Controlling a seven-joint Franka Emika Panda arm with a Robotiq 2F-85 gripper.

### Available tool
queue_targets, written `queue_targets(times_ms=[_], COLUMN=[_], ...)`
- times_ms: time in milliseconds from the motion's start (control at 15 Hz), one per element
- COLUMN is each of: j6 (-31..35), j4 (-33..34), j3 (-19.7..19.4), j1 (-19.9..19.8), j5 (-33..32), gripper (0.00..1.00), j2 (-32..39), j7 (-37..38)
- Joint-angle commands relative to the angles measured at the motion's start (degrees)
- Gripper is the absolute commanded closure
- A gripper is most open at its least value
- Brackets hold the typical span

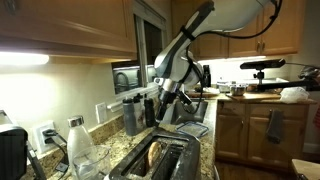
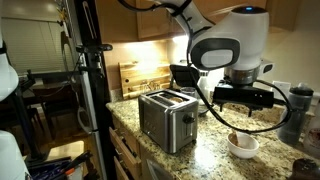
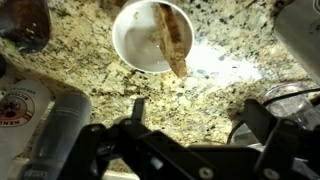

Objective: Put the bread in the toaster

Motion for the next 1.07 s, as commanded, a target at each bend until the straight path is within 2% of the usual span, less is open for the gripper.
queue_targets(times_ms=[0, 600, 1000], j6=[0.32, 1.15, 0.60], j4=[-0.09, 0.98, 4.52], j3=[2.42, 2.95, 5.32], j1=[-2.31, -3.94, -6.49], j5=[-1.55, -5.61, -6.20], gripper=[0.00, 0.00, 0.00], j2=[-0.12, 3.66, 7.78], j7=[1.11, 3.22, 2.12])
